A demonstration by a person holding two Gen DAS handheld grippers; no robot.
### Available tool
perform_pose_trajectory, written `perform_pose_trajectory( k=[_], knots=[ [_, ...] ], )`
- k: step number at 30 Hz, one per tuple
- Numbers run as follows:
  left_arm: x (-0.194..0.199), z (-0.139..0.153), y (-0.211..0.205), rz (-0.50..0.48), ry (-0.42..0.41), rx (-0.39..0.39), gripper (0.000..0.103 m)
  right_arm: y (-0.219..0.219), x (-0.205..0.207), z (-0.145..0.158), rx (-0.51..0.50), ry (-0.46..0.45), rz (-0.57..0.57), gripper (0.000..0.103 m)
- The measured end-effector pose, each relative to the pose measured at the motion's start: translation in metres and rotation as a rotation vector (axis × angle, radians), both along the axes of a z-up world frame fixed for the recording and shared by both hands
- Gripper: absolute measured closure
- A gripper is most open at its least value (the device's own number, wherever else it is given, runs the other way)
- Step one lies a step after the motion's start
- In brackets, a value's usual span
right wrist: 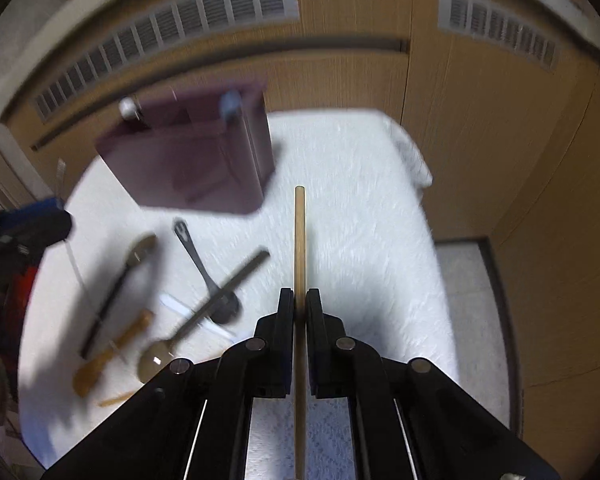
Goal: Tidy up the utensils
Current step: 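Carry the chopstick with the right gripper while the left carries the spatula, both into the caddy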
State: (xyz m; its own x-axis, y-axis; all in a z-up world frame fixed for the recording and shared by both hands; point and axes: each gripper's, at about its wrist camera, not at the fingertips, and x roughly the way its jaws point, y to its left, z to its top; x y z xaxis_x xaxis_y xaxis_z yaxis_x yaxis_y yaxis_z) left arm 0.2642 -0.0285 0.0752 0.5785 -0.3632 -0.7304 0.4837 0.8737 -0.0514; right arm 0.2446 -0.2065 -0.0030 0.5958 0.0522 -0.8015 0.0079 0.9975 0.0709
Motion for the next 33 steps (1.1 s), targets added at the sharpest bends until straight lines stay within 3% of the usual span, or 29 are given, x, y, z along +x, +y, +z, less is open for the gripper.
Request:
perform_pose_trajectory(
  k=[6, 9, 13, 16, 21, 27, 33],
  knots=[
    [0.02, 0.074, -0.005, 0.005, -0.133, 0.014, 0.07, 0.008, 0.009, 0.102, 0.019, -0.233, 0.027, 0.097],
    [0.037, 0.115, -0.003, 0.029, -0.208, 0.007, 0.07, 0.008, 0.021, 0.157, 0.036, -0.418, 0.009, 0.097],
    [0.059, 0.144, 0.004, 0.079, -0.282, -0.015, 0.07, 0.008, 0.044, 0.193, 0.089, -0.583, -0.029, 0.097],
    [0.075, 0.141, 0.006, 0.099, -0.296, -0.016, 0.07, 0.016, 0.07, 0.194, 0.097, -0.621, -0.045, 0.097],
    [0.109, 0.104, 0.005, 0.093, -0.246, -0.003, 0.07, 0.025, 0.105, 0.173, 0.123, -0.577, -0.056, 0.097],
    [0.139, 0.059, 0.011, 0.093, -0.184, -0.003, 0.07, 0.04, 0.133, 0.141, 0.114, -0.53, -0.067, 0.097],
    [0.156, 0.037, 0.015, 0.11, -0.15, -0.012, 0.07, 0.047, 0.145, 0.125, 0.099, -0.566, -0.084, 0.097]
  ],
)
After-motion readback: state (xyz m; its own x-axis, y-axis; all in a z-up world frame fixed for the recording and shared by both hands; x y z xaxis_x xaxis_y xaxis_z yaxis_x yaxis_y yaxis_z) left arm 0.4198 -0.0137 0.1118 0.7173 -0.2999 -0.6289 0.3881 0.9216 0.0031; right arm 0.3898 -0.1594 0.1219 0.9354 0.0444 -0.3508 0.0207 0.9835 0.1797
